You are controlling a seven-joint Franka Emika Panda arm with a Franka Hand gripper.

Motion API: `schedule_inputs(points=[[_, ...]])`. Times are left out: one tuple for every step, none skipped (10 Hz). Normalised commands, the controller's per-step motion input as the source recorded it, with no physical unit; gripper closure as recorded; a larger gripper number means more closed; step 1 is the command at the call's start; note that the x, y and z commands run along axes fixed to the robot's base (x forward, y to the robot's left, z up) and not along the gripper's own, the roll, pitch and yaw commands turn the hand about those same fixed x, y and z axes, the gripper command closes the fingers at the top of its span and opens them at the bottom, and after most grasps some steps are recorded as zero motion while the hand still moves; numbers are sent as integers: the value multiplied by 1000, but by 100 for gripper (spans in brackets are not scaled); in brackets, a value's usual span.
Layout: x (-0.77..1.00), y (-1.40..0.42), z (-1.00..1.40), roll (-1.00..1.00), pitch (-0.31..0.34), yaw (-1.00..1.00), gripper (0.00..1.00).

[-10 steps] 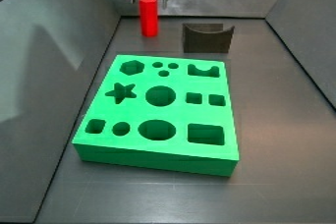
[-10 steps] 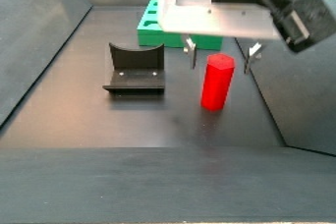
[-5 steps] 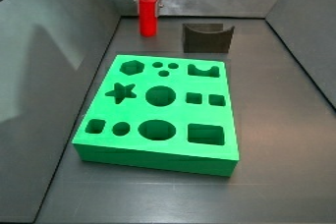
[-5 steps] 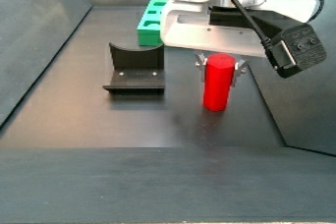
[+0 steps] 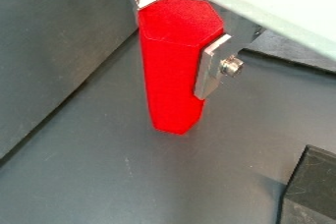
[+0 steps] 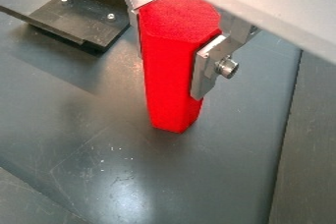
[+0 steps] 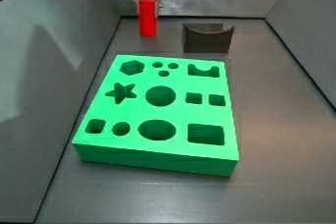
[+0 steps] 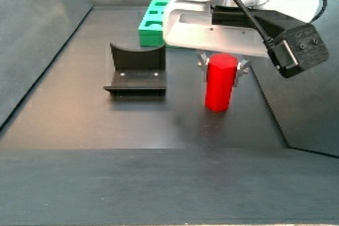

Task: Pick up the hexagon object. Move up. Move to above the board. Insert the hexagon object.
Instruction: Pick up the hexagon object, then move up, then move to above the board.

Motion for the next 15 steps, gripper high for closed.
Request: schedule_inputs(points=[[0, 0, 0, 0, 0, 0, 100], [0, 0, 0, 0, 0, 0, 100], [0, 0, 0, 0, 0, 0, 100], [0, 0, 0, 0, 0, 0, 100], [0, 0, 833, 0, 0, 0, 100], [35, 54, 824, 7, 1, -2, 100], [10, 51, 733, 11, 39, -7, 100], [2, 27, 568, 27, 68, -14, 100], [-5, 17, 431, 45, 78, -17, 100], [-6, 15, 243, 71, 83, -13, 100], [-29, 213, 1000, 8, 98, 98, 100], [-29, 214, 1000, 15, 103, 97, 100], [-27, 196, 1000, 26, 109, 64, 100], [-23, 182, 1000, 45, 107, 34, 100], [-24, 172, 1000, 59, 106, 19, 100]])
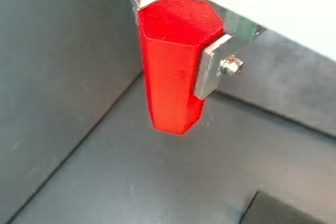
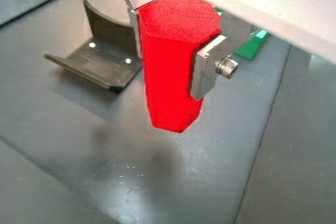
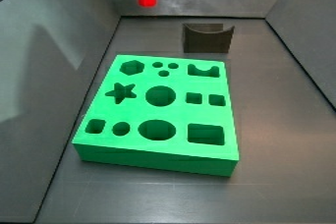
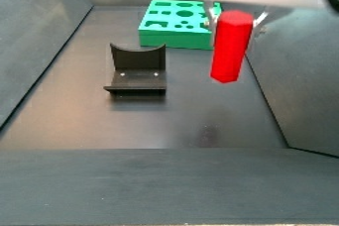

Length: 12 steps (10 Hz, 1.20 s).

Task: Pick up the hexagon object. Move up. Move to above the board. Insert the hexagon object.
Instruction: Move to above the board.

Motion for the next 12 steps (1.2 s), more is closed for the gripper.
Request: schedule_inputs(points=[[-21, 153, 1000, 64, 106, 14, 100], [-18, 141, 1000, 66, 103, 15, 100], [-15, 123, 1000, 71, 104, 16, 100], [-15, 116, 1000, 74, 103, 16, 100], [-13, 98, 1000, 70, 100, 18, 100], [-11, 90, 1000, 69, 95, 18, 100], [-12, 77, 1000, 65, 93, 16, 100], [-11, 71, 1000, 66, 93, 15, 100], [-6, 50, 892, 62, 91, 17, 100], [-4, 37, 738, 57, 91, 18, 100], [-2, 24, 533, 60, 89, 18, 100], [-2, 17, 430, 63, 87, 19, 100]])
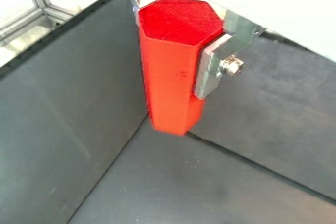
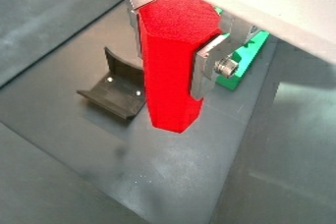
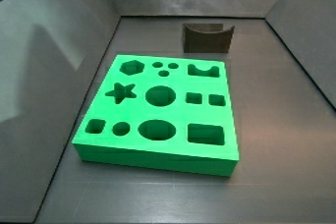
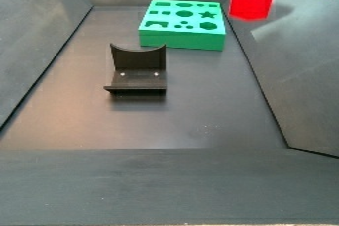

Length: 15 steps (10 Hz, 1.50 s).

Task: Pick up the hexagon object. Move up. Move to above the board. Insert the hexagon object.
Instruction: Move to above the board.

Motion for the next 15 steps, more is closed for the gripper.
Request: schedule_inputs(points=[[-2, 5, 224, 68, 91, 18, 100], [122, -1000, 86, 146, 148, 924, 100], [123, -1000, 84, 149, 143, 892, 100], [118, -1000, 89, 135, 81, 579, 100], [117, -1000, 91, 83, 28, 342, 100], [116, -1000, 92, 59, 11, 197, 100], [115, -1000, 93, 32, 1, 108, 100], [114, -1000, 95, 10, 4, 47, 100], [115, -1000, 97, 11, 11, 33, 100], [117, -1000, 100, 1, 21, 23, 100], [120, -1000, 103, -10, 35, 17, 100], [127, -1000, 104, 3, 55, 11, 100], [137, -1000, 105, 1, 75, 11, 100], [148, -1000, 106, -10, 95, 9, 100], [157, -1000, 109, 10, 108, 11, 100]])
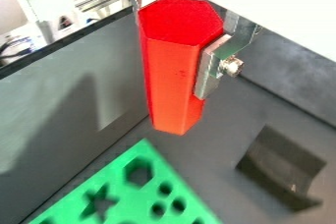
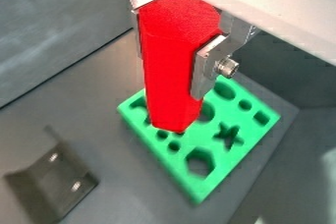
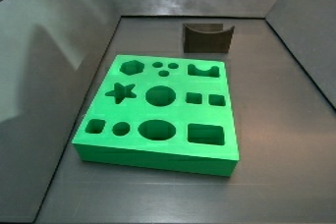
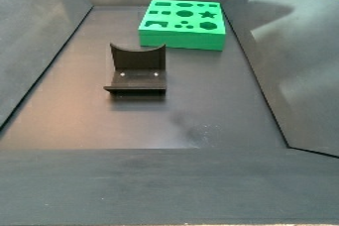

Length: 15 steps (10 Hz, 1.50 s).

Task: Pick up the hexagon object. Move up. Move to above the board. Insert the hexagon object.
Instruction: Move to above the board, then insert the hexagon object.

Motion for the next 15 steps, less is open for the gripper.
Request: schedule_inputs(points=[[180, -1000, 118, -1, 127, 2, 100], [189, -1000, 120, 1, 130, 9, 100], [213, -1000, 125, 19, 131, 11, 100], [183, -710, 95, 15, 129, 13, 100], [142, -467, 70, 19, 118, 9, 100], [102, -284, 50, 25, 102, 11, 100], [0, 0, 0, -4, 0, 0, 100], [0, 0, -40, -30, 0, 0, 100], [0, 89, -186, -46, -9, 0, 100], [0, 137, -289, -53, -17, 0, 100], [0, 183, -403, 0, -11, 0, 100], [0, 186, -431, 0, -1, -26, 100], [0, 223, -446, 0, 0, -49, 100], [0, 269, -466, 0, -1, -49, 100], [34, 283, -463, 0, 0, -34, 100]])
